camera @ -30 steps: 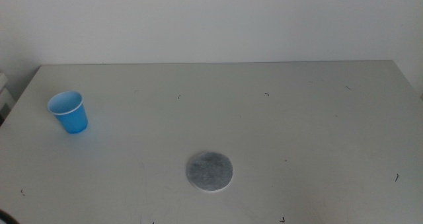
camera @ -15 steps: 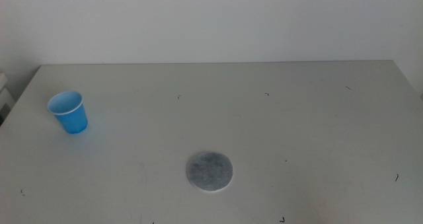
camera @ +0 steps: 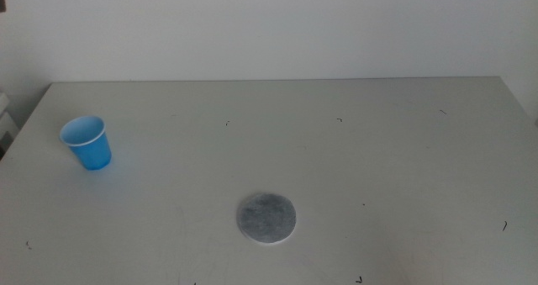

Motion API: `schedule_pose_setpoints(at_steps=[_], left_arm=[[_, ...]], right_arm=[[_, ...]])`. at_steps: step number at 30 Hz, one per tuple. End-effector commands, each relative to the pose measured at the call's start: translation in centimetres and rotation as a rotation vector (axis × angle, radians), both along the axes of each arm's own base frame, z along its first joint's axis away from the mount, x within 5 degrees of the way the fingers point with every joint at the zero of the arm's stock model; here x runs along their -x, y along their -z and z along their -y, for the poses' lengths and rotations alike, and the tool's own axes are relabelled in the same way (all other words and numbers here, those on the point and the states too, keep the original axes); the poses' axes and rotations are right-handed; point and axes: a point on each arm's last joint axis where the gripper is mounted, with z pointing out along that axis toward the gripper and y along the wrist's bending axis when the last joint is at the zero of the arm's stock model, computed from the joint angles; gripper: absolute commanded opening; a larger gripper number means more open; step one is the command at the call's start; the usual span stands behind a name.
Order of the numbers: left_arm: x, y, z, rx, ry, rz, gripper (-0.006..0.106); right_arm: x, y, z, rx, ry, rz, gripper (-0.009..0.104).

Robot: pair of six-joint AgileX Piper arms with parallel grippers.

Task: Place an empty cup on a cup mat.

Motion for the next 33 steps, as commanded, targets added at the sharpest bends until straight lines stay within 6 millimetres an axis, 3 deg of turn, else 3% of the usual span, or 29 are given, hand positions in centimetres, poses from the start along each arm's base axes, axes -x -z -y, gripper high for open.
schedule_pose_setpoints(at_steps=[1,8,14,21,27,33], left_arm=[[-1.1,-1.5,0.1,0.021,-0.005,0.052,0.105],[-5.8,0.6,0.5,0.049,0.002,-0.05,0.105],[-8.9,2.4,0.7,0.068,0.001,-0.018,0.105],[-11.1,4.6,0.6,0.047,-0.012,-0.063,0.105],[-13.3,7.6,0.7,0.042,-0.015,-0.146,0.105],[-15.1,10.3,-1.1,0.062,-0.034,-0.209,0.105]], right_arm=[[0.2,-1.2,0.0,0.023,-0.004,0.107,0.094],[0.2,-1.2,0.0,0.023,-0.004,0.107,0.094],[0.2,-1.2,0.0,0.023,-0.004,0.107,0.094],[0.2,-1.2,0.0,0.023,-0.004,0.107,0.094],[0.2,-1.2,0.0,0.023,-0.004,0.107,0.094],[0.2,-1.2,0.0,0.023,-0.004,0.107,0.094]])
